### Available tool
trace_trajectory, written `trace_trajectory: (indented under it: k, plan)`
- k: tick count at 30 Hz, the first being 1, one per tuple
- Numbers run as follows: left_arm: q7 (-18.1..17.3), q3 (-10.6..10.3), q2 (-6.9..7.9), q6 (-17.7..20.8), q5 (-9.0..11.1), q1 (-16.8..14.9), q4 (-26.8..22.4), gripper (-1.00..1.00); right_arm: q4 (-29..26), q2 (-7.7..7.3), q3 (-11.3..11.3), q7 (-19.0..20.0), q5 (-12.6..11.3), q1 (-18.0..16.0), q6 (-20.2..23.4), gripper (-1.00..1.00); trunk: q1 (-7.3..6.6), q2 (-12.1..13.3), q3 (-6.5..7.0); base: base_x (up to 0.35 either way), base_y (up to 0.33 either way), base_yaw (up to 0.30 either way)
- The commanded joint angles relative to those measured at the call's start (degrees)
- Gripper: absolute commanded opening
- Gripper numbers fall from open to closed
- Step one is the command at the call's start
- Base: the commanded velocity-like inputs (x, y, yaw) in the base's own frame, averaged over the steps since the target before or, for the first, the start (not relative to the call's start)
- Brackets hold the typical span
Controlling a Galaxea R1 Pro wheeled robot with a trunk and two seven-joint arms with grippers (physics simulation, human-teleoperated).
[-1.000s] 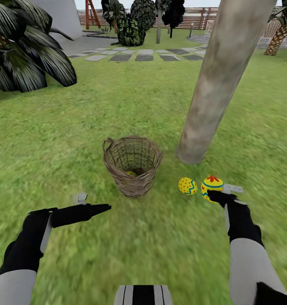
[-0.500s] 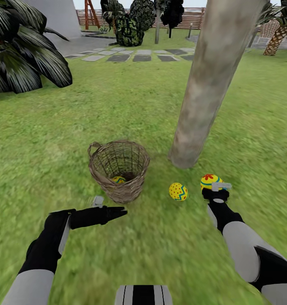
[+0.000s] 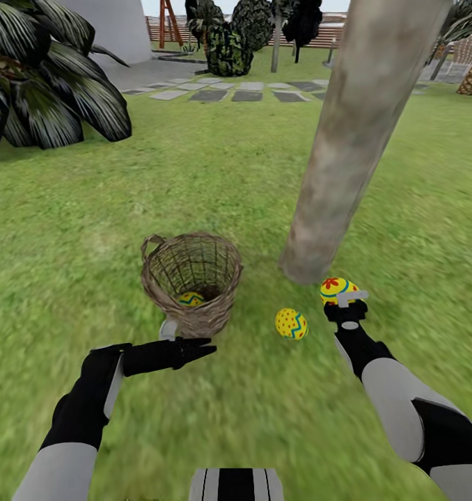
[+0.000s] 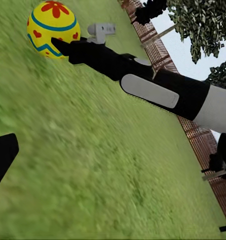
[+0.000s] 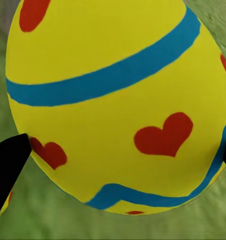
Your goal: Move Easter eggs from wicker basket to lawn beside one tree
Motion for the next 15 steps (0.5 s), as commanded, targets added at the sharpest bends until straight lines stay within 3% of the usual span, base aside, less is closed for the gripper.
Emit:
trace_trajectory:
  k: [1, 8, 15]
  plan:
    - [-0.4, 0.1, -0.08, 0.6, -0.3, 0.0, 0.0, 1.0, 0.1, 0.01, -0.4, 0.0, 0.4, 0.0, -0.3, -1.0, -0.01, 0.0, -0.04, 0.0, -0.34, 0.291]
    - [-0.3, 0.2, -0.12, 0.2, -0.1, 0.0, 0.1, 1.0, 0.5, 0.0, -0.4, 0.1, 0.4, 0.0, -0.4, -1.0, -0.01, 0.0, -0.04, 0.0, -0.345, 0.292]
    - [-0.4, 0.2, -0.09, 0.2, 0.2, 0.0, 0.1, 1.0, 0.7, 0.11, -0.3, 0.3, 0.3, 0.4, -0.5, -1.0, 0.07, -0.1, -0.7, 0.0, -0.035, 0.033]
